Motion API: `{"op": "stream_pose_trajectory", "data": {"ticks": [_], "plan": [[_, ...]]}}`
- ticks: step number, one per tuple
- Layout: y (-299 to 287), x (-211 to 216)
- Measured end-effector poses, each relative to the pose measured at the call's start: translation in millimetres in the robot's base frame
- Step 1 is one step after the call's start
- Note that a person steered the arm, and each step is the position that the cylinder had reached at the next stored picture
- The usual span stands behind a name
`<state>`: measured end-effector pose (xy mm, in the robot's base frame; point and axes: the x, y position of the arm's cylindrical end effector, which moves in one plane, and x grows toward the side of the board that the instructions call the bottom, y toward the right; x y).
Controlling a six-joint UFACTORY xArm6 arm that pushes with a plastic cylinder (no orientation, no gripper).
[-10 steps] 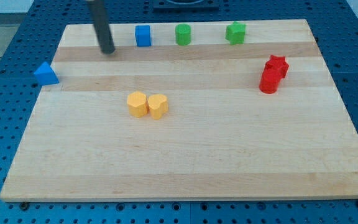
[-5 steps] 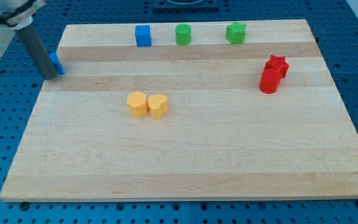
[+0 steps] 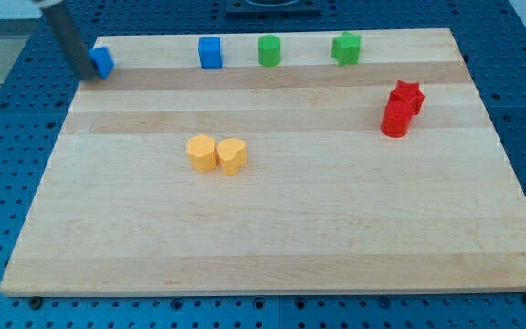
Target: Slide the triangle parallel to the left of the blue cube
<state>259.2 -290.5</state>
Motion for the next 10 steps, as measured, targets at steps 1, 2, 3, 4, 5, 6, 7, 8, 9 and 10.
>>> {"op": "stream_pose_trajectory", "data": {"ticks": [1, 2, 3, 4, 5, 6, 7, 8, 9, 10], "plan": [[3.1, -13.8], [-8.3, -34.3], [-11.6, -47.8], [47.1, -50.4], [66.7, -50.0], [54.8, -49.9], [50.6, -36.1], [51.0, -31.6], [41.7, -40.9], [40.2, -52.7]]}}
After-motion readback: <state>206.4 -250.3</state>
